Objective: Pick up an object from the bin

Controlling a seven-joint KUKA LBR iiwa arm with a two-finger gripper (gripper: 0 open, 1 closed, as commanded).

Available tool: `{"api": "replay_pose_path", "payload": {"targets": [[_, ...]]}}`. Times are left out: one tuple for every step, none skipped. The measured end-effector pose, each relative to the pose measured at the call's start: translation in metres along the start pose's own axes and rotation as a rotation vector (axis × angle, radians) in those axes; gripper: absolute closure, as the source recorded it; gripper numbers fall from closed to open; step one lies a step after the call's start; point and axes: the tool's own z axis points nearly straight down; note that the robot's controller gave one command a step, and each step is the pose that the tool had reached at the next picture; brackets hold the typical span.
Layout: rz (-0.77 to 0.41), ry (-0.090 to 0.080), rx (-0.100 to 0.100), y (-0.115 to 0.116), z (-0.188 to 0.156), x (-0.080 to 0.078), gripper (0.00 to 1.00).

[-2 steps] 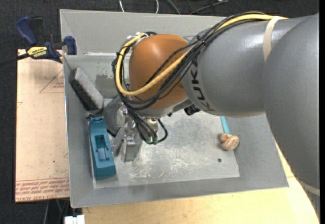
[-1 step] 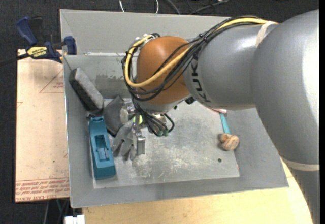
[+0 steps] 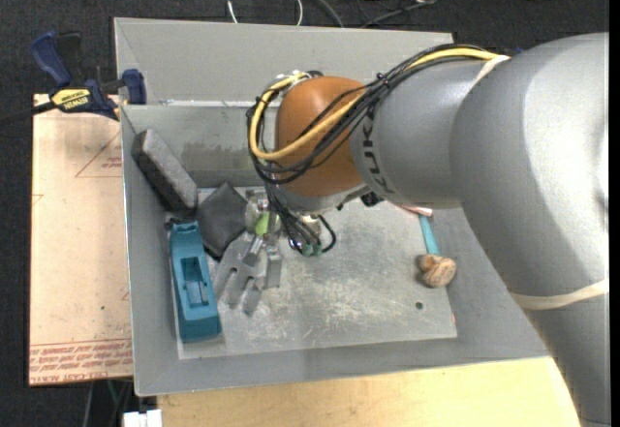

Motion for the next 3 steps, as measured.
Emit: {"api": "replay_pose_path", "payload": {"targets": [[-0.373, -0.002, 0.000, -0.0018, 0.0047, -0.0072, 0.00], [-0.074, 0.002, 0.001, -0.0020, 0.0065, -0.0029, 0.00], [-0.344, -0.007, 0.001, -0.0033, 0.0036, -0.0091, 1.00]]}}
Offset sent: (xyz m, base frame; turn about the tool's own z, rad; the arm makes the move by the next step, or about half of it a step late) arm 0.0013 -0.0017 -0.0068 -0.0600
